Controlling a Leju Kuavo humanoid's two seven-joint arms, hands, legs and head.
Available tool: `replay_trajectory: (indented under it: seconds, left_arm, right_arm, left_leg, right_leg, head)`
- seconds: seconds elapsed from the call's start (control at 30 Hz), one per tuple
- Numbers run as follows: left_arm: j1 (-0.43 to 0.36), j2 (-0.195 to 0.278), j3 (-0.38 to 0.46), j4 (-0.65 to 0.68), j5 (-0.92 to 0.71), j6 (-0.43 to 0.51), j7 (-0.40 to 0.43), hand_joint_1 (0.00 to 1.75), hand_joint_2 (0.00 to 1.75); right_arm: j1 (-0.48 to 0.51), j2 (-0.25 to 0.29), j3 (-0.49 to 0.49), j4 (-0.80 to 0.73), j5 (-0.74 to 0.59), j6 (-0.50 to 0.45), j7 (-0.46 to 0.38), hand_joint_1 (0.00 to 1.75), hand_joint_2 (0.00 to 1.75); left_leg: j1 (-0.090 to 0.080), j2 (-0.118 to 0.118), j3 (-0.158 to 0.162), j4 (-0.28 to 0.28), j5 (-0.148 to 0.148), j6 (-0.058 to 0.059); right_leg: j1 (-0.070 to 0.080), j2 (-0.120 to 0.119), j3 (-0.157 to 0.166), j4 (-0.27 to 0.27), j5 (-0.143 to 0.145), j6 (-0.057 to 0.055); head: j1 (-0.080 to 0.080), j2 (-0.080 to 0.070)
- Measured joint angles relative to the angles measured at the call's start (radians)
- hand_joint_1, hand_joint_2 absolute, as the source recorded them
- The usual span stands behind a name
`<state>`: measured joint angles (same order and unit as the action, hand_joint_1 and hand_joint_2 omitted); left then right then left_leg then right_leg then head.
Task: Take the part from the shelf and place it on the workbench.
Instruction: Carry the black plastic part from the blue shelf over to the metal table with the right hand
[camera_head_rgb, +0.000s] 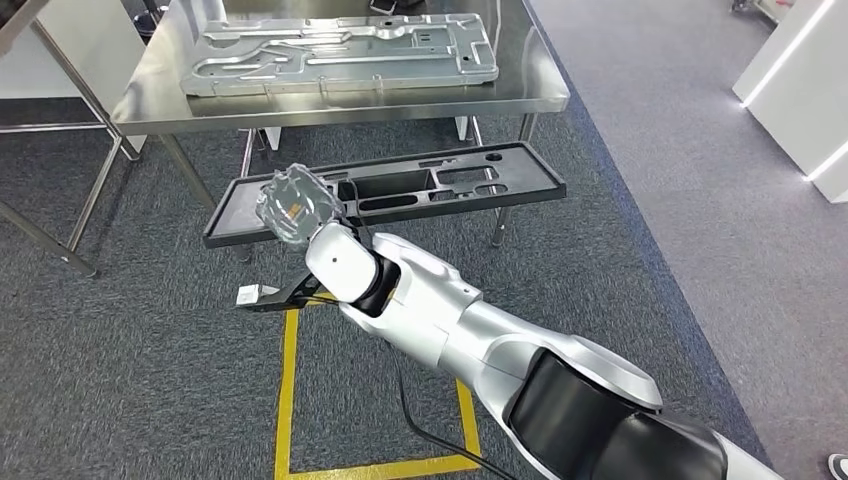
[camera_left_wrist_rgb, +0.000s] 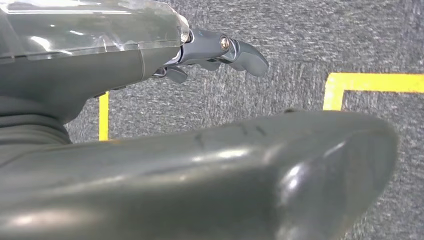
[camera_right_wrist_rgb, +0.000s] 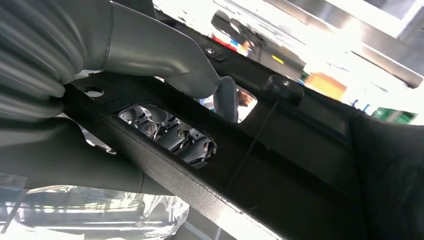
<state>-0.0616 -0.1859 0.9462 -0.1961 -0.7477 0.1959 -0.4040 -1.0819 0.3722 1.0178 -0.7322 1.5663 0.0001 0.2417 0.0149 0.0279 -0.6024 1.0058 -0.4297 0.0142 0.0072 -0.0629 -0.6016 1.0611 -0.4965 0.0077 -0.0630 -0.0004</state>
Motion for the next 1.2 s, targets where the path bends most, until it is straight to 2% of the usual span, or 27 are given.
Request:
replay_trajectory:
  seconds: [0.07, 0.1, 0.13, 0.17, 0.2, 0.27, 0.3, 0.33, 0.47, 0.53, 0.57, 0.63, 0.67, 0.7, 0.73, 0.8, 0.83, 0.87, 0.97, 1.03, 1.07, 1.13, 1.17, 1.2]
  left_arm:
    - [-0.003, 0.000, 0.000, 0.000, 0.000, -0.001, 0.000, 0.00, 0.00]
    - [-0.004, 0.000, 0.000, 0.000, 0.000, -0.001, 0.000, 0.00, 0.00]
    - [-0.005, -0.001, 0.000, 0.000, 0.000, -0.001, 0.001, 0.00, 0.00]
    - [-0.005, -0.001, 0.001, 0.000, 0.000, -0.001, 0.001, 0.00, 0.00]
    - [-0.004, -0.001, 0.001, 0.000, 0.000, 0.000, 0.002, 0.00, 0.00]
    - [-0.004, -0.002, 0.002, 0.000, 0.001, 0.001, 0.004, 0.00, 0.00]
    - [-0.004, -0.003, 0.002, 0.000, 0.001, 0.001, 0.005, 0.00, 0.00]
    - [-0.005, -0.003, 0.002, 0.000, 0.001, 0.002, 0.005, 0.00, 0.00]
    - [-0.005, -0.004, 0.003, 0.000, 0.002, 0.002, 0.006, 0.00, 0.00]
    - [-0.005, -0.004, 0.003, 0.000, 0.002, 0.002, 0.006, 0.00, 0.00]
    - [-0.006, -0.004, 0.003, 0.000, 0.002, 0.002, 0.006, 0.00, 0.00]
    - [-0.006, -0.004, 0.004, 0.000, 0.003, 0.004, 0.008, 0.00, 0.00]
    - [-0.004, -0.004, 0.004, 0.000, 0.005, 0.004, 0.008, 0.00, 0.00]
    - [-0.003, -0.004, 0.005, 0.000, 0.006, 0.005, 0.010, 0.00, 0.00]
    - [-0.001, -0.004, 0.006, 0.000, 0.008, 0.007, 0.010, 0.00, 0.00]
    - [0.001, -0.004, 0.008, 0.000, 0.012, 0.010, 0.011, 0.00, 0.00]
    - [0.001, -0.004, 0.009, 0.000, 0.013, 0.012, 0.011, 0.00, 0.00]
    - [0.000, -0.004, 0.010, 0.000, 0.013, 0.013, 0.012, 0.00, 0.00]
    - [-0.003, -0.004, 0.012, 0.000, 0.014, 0.016, 0.012, 0.00, 0.00]
    - [0.000, -0.004, 0.013, 0.000, 0.015, 0.016, 0.012, 0.00, 0.00]
    - [0.000, -0.004, 0.014, 0.000, 0.014, 0.016, 0.012, 0.00, 0.00]
    - [-0.001, -0.004, 0.016, 0.000, 0.014, 0.016, 0.011, 0.00, 0.00]
    - [-0.001, -0.004, 0.017, 0.000, 0.014, 0.016, 0.011, 0.00, 0.00]
    - [0.001, -0.004, 0.017, 0.000, 0.013, 0.016, 0.010, 0.00, 0.00]
  right_arm:
    - [0.001, -0.002, 0.000, -0.004, 0.000, 0.000, 0.000, 1.75, 1.75]
    - [0.003, -0.004, 0.001, -0.005, 0.000, 0.000, 0.000, 1.75, 1.75]
    - [0.005, -0.006, 0.002, -0.005, 0.000, 0.000, 0.000, 1.75, 1.75]
    - [0.007, -0.007, 0.003, -0.005, 0.000, 0.000, 0.001, 1.75, 1.75]
    - [0.008, -0.008, 0.004, -0.006, 0.000, 0.000, 0.002, 1.75, 1.75]
    - [0.006, -0.009, 0.006, -0.010, 0.000, 0.001, 0.006, 1.75, 1.75]
    - [0.004, -0.009, 0.006, -0.013, 0.000, 0.002, 0.007, 1.75, 1.75]
    - [0.003, -0.008, 0.006, -0.016, 0.000, 0.004, 0.008, 1.75, 1.75]
    - [0.000, -0.009, 0.006, -0.020, 0.000, 0.011, 0.010, 1.75, 1.75]
    - [-0.003, -0.007, 0.006, -0.025, 0.000, 0.011, 0.010, 1.75, 1.75]
    - [-0.004, -0.006, 0.006, -0.027, 0.000, 0.011, 0.010, 1.75, 1.75]
    - [-0.005, -0.005, 0.006, -0.030, 0.001, 0.013, 0.010, 1.75, 1.75]
    - [-0.004, -0.005, 0.006, -0.031, 0.001, 0.014, 0.010, 1.75, 1.75]
    - [-0.003, -0.005, 0.006, -0.032, 0.001, 0.015, 0.010, 1.75, 1.75]
    - [-0.003, -0.005, 0.006, -0.034, 0.001, 0.017, 0.011, 1.75, 1.75]
    - [-0.005, -0.005, 0.006, -0.042, 0.001, 0.023, 0.012, 1.75, 1.75]
    - [-0.007, -0.005, 0.006, -0.046, 0.001, 0.027, 0.012, 1.75, 1.75]
    - [-0.010, -0.005, 0.005, -0.051, 0.001, 0.031, 0.012, 1.75, 1.75]
    - [-0.015, -0.003, 0.001, -0.063, 0.001, 0.036, 0.010, 1.75, 1.75]
    - [-0.018, -0.002, -0.001, -0.071, 0.001, 0.036, 0.009, 1.75, 1.75]
    - [-0.020, -0.002, -0.003, -0.074, 0.001, 0.036, 0.009, 1.75, 1.75]
    - [-0.024, -0.003, -0.004, -0.076, 0.002, 0.037, 0.009, 1.75, 1.75]
    - [-0.024, -0.004, -0.004, -0.075, 0.002, 0.038, 0.009, 1.75, 1.75]
    - [-0.023, -0.006, -0.005, -0.075, 0.001, 0.040, 0.009, 1.75, 1.75]
  left_leg:
    - [0.002, -0.009, 0.001, -0.002, -0.001, 0.007]
    - [0.002, -0.014, 0.001, -0.001, -0.002, 0.008]
    - [0.002, -0.021, 0.002, -0.001, -0.005, 0.009]
    - [0.002, -0.027, 0.005, 0.000, -0.008, 0.009]
    - [0.002, -0.033, 0.008, 0.001, -0.011, 0.007]
    - [0.002, -0.042, 0.017, 0.002, -0.018, 0.000]
    - [0.000, -0.045, 0.019, 0.004, -0.022, -0.005]
    - [-0.001, -0.047, 0.021, 0.005, -0.025, -0.010]
    - [0.001, -0.049, 0.025, 0.000, -0.032, -0.029]
    - [0.003, -0.044, 0.014, 0.039, -0.052, -0.037]
    - [0.003, -0.040, -0.009, 0.089, -0.073, -0.041]
    - [0.005, -0.036, -0.086, 0.229, -0.120, -0.047]
    - [0.005, -0.035, -0.122, 0.280, -0.126, -0.048]
    - [0.005, -0.035, -0.143, 0.296, -0.112, -0.048]
    - [0.005, -0.035, -0.143, 0.270, -0.077, -0.046]
    - [0.003, -0.032, -0.100, 0.142, 0.013, -0.037]
    - [-0.002, -0.030, -0.074, 0.083, 0.039, -0.031]
    - [-0.006, -0.028, -0.056, 0.045, 0.044, -0.023]
    - [-0.010, -0.030, -0.036, 0.014, 0.019, -0.002]
    - [-0.005, -0.033, -0.019, 0.004, 0.010, 0.009]
    - [-0.004, -0.034, -0.009, 0.001, 0.005, 0.013]
    - [-0.004, -0.036, 0.008, -0.002, -0.010, 0.018]
    - [-0.004, -0.038, 0.018, -0.002, -0.019, 0.019]
    - [-0.004, -0.040, 0.031, -0.002, -0.029, 0.019]
  right_leg:
    - [-0.007, 0.045, -0.061, 0.127, -0.063, 0.009]
    - [-0.009, 0.055, -0.097, 0.195, -0.088, 0.012]
    - [-0.012, 0.058, -0.123, 0.240, -0.094, 0.015]
    - [-0.014, 0.059, -0.132, 0.244, -0.079, 0.016]
    - [-0.016, 0.059, -0.120, 0.208, -0.046, 0.015]
    - [-0.019, 0.061, -0.060, 0.069, 0.031, 0.011]
    - [-0.018, 0.063, -0.034, 0.011, 0.052, 0.007]
    - [-0.016, 0.065, -0.018, -0.025, 0.059, 0.003]
    - [-0.007, 0.066, -0.010, -0.041, 0.047, -0.015]
    - [-0.014, 0.065, 0.008, -0.051, 0.043, -0.027]
    - [-0.016, 0.064, 0.020, -0.055, 0.039, -0.034]
    - [-0.015, 0.062, 0.040, -0.059, 0.027, -0.041]
    - [-0.014, 0.062, 0.048, -0.059, 0.019, -0.042]
    - [-0.012, 0.062, 0.058, -0.059, 0.011, -0.042]
    - [-0.011, 0.063, 0.070, -0.059, 0.002, -0.041]
    - [-0.010, 0.063, 0.097, -0.060, -0.020, -0.037]
    - [-0.009, 0.063, 0.107, -0.061, -0.029, -0.032]
    - [-0.008, 0.063, 0.113, -0.063, -0.036, -0.027]
    - [-0.005, 0.061, 0.118, -0.059, -0.039, -0.009]
    - [-0.006, 0.062, 0.094, -0.008, -0.040, 0.001]
    - [-0.008, 0.062, 0.062, 0.044, -0.048, 0.005]
    - [-0.010, 0.063, -0.031, 0.170, -0.082, 0.010]
    - [-0.011, 0.063, -0.074, 0.214, -0.099, 0.011]
    - [-0.011, 0.063, -0.104, 0.231, -0.106, 0.010]
  head:
    - [0.000, 0.000]
    - [0.000, 0.000]
    - [0.000, 0.000]
    - [0.000, 0.000]
    - [0.000, 0.000]
    - [0.000, 0.000]
    - [0.000, 0.000]
    - [0.000, 0.000]
    - [0.000, 0.000]
    - [0.000, 0.000]
    - [0.000, 0.000]
    - [0.000, 0.000]
    - [0.000, 0.000]
    - [0.000, 0.000]
    - [0.000, 0.000]
    - [0.000, 0.000]
    - [0.000, 0.000]
    - [0.000, 0.000]
    - [0.000, 0.000]
    - [0.000, 0.000]
    - [0.000, 0.000]
    - [0.000, 0.000]
    - [0.000, 0.000]
    - [0.000, 0.000]
